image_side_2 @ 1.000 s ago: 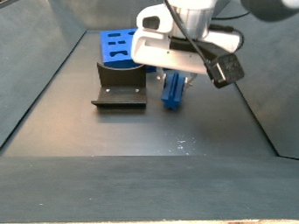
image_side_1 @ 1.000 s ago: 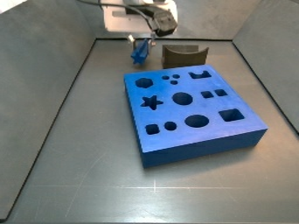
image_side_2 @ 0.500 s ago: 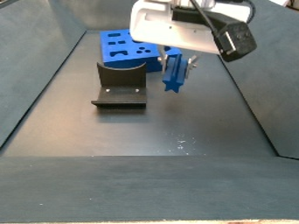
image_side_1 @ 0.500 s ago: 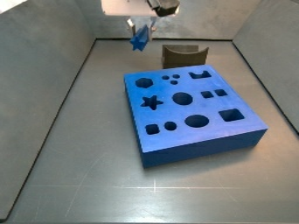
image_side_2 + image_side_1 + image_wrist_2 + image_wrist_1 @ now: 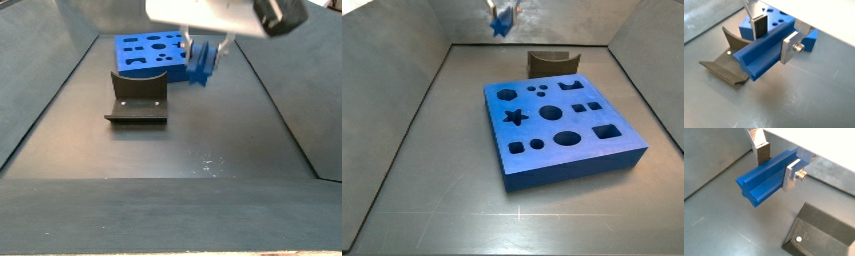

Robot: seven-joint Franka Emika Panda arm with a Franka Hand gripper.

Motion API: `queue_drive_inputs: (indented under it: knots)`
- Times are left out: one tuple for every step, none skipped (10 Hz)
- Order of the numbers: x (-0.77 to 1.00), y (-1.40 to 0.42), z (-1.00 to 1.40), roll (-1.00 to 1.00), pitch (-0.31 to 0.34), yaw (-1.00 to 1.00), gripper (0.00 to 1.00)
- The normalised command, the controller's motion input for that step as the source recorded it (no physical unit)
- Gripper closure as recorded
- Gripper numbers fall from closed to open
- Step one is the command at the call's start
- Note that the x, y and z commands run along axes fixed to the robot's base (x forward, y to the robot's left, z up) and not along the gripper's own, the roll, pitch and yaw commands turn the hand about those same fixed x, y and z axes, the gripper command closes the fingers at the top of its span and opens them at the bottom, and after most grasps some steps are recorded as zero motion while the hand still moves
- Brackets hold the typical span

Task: Pick up the star object. Move up. Place the star object on the fixture. Regrasp the star object. Move to above the board. Insert the star object.
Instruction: Place the star object on the fixture.

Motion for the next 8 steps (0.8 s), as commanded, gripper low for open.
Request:
queue_drive_inputs:
  knots:
    - [-0.02, 0.0, 0.73, 0.0, 0.041, 0.0, 1.0]
    - [-0.01, 0.0, 0.57, 0.0, 0.048, 0.0, 1.0]
    - [0.0, 0.01, 0.4, 0.0, 0.056, 0.0, 1.0]
    - [0.01, 0.01, 0.18, 0.0, 0.073, 0.0, 1.0]
    - [0.88, -0.31, -1.0, -0.25, 0.075, 1.0, 1.0]
    - [0.87, -0.3, -1.0, -0.25, 0.071, 1.0, 1.0]
    - [0.92, -0.24, -1.0, -0.22, 0.05, 0.67, 1.0]
    - [0.95, -0.21, -1.0, -0.21, 0.04, 0.5, 1.0]
